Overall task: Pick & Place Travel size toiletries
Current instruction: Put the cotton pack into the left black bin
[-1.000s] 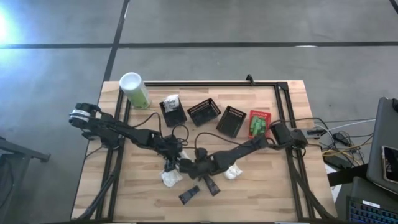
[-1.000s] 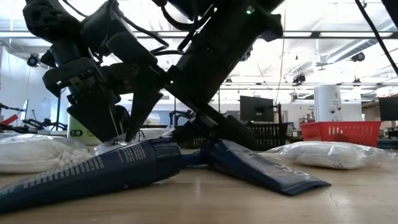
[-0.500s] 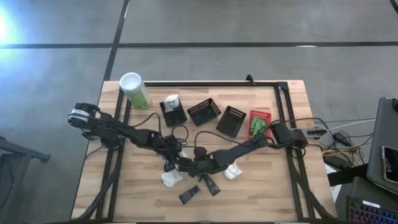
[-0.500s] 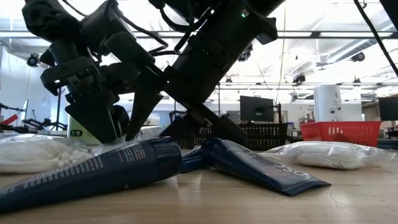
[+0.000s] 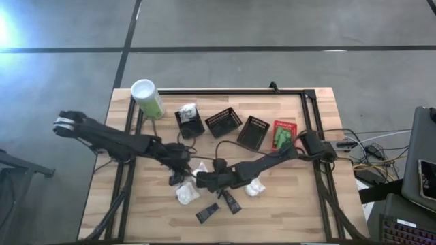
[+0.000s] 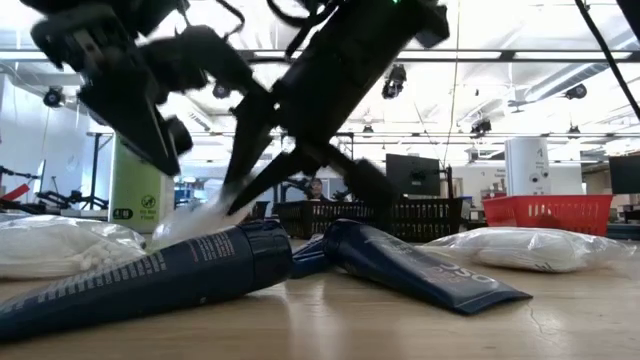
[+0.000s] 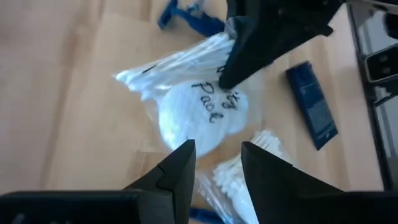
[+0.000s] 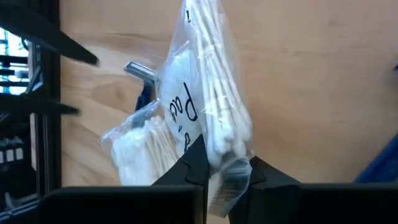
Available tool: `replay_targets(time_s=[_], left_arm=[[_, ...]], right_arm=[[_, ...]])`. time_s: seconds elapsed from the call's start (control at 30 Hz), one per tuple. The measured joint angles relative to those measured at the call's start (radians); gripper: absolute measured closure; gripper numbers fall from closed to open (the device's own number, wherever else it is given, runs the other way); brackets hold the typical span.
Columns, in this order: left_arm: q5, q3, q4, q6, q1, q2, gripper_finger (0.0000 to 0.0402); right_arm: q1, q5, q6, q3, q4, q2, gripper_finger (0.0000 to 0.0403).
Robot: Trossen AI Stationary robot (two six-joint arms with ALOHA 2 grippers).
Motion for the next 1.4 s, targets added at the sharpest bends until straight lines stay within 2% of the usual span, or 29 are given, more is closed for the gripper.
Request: replay_targets(time_s=[0.27,0.43,0.57,0.7,0.8,0.93,1.13,1.27,1.4], left_arm=[[-0.121,0.005,-0.170,-0.088,0.001,-0.255,0.0266],[-0.224,0.005,-0.173,-0.106,0.002,-0.333,0.0266],[-0.230,0.005,-0.166,-0.146,0.002,-0.353,0.0266],[-0.227,0.013,-0.147,-0.203,0.003,-0.364,0.0263],[-0.155,0.031,-0.082,-0.181,0.005,-0.374,0.0252],[-0.017,0.060,-0.023,-0.105,0.006,-0.366,0.0238],[0.010,0.098,-0.041,0.015,0.008,-0.274,0.0234],[0.016,0.145,-0.041,0.087,0.008,-0.189,0.0234],[0.045,0.208,-0.036,0.148,0.008,-0.104,0.0234]], right_arm=[[-0.032,0.018,-0.146,0.021,-0.130,-0.100,0.0383],[-0.063,-0.006,-0.220,0.028,-0.150,-0.128,0.0383],[-0.064,-0.009,-0.299,0.030,-0.148,-0.134,0.0383],[-0.054,-0.055,-0.481,0.060,-0.145,-0.136,0.0383],[-0.044,-0.113,-0.647,0.091,-0.153,-0.136,0.0383],[-0.040,-0.155,-0.823,0.155,-0.273,-0.136,0.0383],[-0.058,-0.255,-1.001,0.242,-0.398,-0.136,0.0383],[-0.071,-0.320,-1.042,0.278,-0.430,-0.131,0.0383],[-0.073,-0.330,-1.063,0.288,-0.443,-0.130,0.0383]])
